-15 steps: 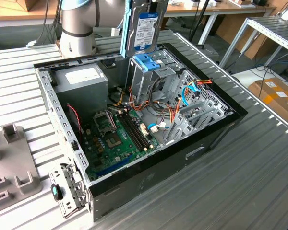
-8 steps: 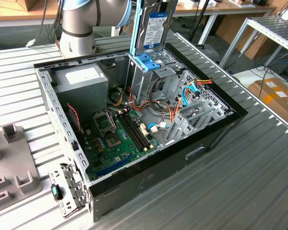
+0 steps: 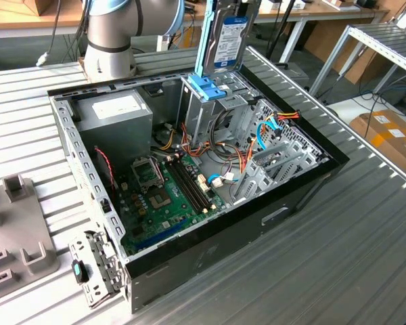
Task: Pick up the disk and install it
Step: 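Pick up the disk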
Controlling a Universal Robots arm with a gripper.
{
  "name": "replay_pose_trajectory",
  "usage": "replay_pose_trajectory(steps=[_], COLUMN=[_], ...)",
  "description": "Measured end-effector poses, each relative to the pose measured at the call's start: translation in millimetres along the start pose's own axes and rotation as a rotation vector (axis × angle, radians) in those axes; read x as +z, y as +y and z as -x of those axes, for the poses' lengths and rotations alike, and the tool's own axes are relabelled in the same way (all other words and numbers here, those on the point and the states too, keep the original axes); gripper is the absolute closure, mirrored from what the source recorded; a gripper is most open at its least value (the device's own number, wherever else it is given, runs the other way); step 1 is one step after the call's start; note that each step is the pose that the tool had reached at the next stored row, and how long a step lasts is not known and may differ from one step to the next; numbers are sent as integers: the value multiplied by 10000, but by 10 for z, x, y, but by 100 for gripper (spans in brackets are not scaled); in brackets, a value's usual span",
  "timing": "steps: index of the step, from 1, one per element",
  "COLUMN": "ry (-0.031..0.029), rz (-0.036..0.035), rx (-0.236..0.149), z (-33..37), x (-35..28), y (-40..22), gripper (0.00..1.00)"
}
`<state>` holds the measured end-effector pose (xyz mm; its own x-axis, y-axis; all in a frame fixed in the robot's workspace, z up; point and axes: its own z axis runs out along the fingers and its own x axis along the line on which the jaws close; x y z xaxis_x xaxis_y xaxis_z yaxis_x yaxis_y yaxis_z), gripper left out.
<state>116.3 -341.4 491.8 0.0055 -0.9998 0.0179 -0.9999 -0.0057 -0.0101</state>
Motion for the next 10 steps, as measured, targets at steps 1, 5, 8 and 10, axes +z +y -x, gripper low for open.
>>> replay_pose_trajectory(steps=[1, 5, 8, 10], ry=[0, -1, 2, 0], rz=[0, 0, 0, 0], rx=[0, 0, 0, 0], z=[-10, -119, -188, -242], x=[0, 3, 4, 6], y=[-7, -25, -26, -27], gripper=[65, 65, 65, 65])
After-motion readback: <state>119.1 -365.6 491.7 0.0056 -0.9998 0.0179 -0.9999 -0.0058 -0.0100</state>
